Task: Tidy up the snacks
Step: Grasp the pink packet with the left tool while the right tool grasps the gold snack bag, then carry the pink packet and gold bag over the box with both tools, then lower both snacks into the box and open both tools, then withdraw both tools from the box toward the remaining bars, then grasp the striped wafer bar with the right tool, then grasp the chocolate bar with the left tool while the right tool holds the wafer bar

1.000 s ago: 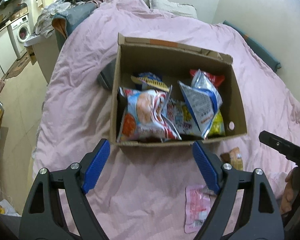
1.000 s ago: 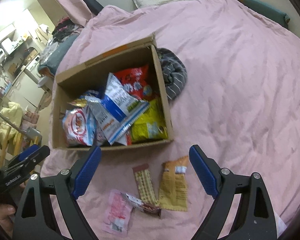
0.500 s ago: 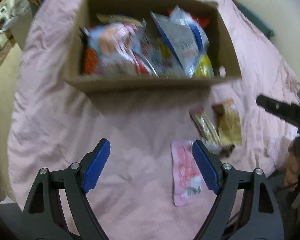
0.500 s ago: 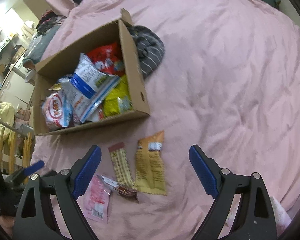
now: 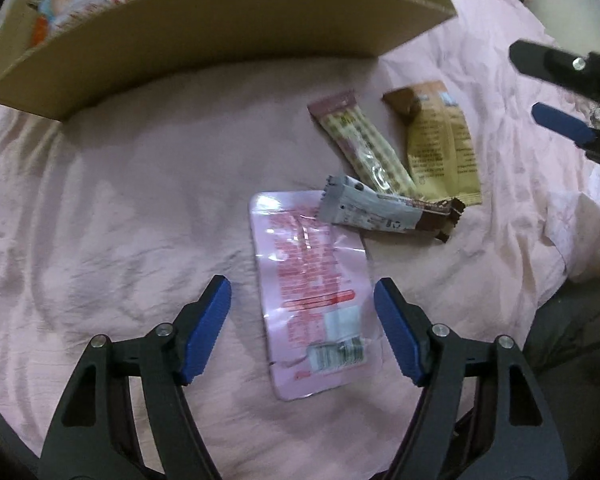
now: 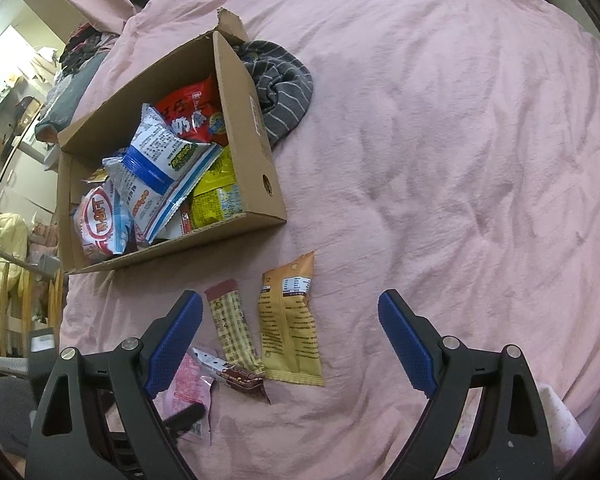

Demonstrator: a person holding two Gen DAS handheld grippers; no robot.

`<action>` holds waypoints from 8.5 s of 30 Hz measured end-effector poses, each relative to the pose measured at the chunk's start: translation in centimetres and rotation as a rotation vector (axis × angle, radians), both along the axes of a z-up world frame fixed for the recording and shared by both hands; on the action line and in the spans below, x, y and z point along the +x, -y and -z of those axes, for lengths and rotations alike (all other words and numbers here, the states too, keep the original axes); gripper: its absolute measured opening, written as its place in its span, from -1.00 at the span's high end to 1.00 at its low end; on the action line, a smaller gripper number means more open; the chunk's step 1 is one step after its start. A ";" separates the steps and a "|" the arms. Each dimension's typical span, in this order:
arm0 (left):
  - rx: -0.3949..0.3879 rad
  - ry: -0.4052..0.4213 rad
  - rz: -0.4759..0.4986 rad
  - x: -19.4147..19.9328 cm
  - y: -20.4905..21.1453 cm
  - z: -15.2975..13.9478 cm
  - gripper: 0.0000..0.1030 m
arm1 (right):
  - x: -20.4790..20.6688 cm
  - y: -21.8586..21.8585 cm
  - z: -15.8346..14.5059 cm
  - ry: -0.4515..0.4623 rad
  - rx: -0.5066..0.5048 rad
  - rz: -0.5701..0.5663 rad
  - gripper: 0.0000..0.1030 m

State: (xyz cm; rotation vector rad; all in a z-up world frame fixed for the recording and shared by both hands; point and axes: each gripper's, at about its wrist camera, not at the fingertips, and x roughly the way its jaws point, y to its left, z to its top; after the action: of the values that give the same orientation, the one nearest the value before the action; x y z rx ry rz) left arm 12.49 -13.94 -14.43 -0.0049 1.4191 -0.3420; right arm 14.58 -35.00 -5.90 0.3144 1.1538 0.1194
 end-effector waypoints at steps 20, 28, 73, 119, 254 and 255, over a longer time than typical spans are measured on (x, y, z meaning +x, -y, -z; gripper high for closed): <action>0.087 0.031 0.082 -1.2 0.6 -0.4 -0.03 | 2.8 -3.2 4.8 -0.140 -0.130 -0.097 -0.43; 0.073 0.046 -0.044 -1.0 -3.0 -1.2 0.05 | 3.7 -5.1 7.1 -0.202 -0.209 -0.130 -0.11; 0.056 0.265 -0.321 0.1 -12.4 -6.6 0.08 | -0.2 3.2 -4.9 0.246 0.089 0.141 0.40; -0.023 0.584 -0.249 16.5 -9.3 -14.3 0.08 | 11.2 -7.8 -3.8 0.300 0.019 -0.147 0.40; 0.003 0.162 0.206 0.4 0.8 -3.7 -0.77 | -0.1 -3.7 3.5 -0.139 0.053 -0.176 0.44; 0.001 0.164 0.240 0.1 1.6 -3.6 -0.77 | -0.1 -3.2 3.2 -0.136 0.055 -0.171 0.44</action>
State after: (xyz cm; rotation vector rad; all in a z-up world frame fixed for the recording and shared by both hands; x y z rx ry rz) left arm 12.56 -15.58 -10.82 0.1913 1.2589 -0.5276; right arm 14.48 -31.78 -9.09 0.2754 1.3136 0.2844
